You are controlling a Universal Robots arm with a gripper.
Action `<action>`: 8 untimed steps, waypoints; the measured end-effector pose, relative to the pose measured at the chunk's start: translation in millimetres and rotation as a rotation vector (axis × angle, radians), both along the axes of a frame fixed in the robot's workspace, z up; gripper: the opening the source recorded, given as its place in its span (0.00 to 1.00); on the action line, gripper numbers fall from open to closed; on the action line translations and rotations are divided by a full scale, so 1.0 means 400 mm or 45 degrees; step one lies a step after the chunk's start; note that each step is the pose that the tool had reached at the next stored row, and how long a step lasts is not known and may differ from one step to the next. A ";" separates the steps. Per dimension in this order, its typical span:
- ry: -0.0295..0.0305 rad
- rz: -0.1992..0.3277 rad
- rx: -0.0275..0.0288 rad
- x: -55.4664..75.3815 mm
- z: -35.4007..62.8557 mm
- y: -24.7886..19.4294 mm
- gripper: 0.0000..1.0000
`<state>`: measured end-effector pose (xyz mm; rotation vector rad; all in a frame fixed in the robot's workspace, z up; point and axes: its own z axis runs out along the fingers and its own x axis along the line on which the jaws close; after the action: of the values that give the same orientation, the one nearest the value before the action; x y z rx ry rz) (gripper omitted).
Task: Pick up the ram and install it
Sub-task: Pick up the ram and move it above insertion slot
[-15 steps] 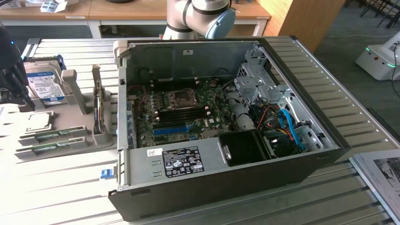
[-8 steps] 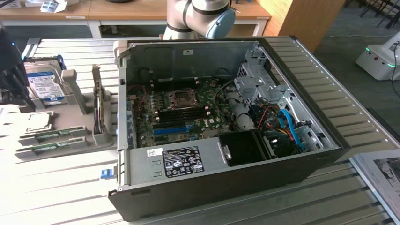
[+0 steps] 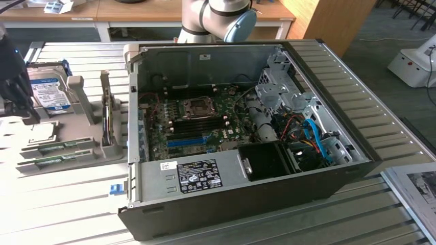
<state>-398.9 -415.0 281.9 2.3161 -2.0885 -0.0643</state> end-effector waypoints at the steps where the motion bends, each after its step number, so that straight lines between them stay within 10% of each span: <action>1: 0.0001 0.000 0.0000 0.000 -0.002 0.000 0.10; 8: 0.0000 0.000 -0.0004 0.000 -0.015 0.000 0.10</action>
<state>-398.9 -415.0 275.9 2.3158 -2.0885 -0.0640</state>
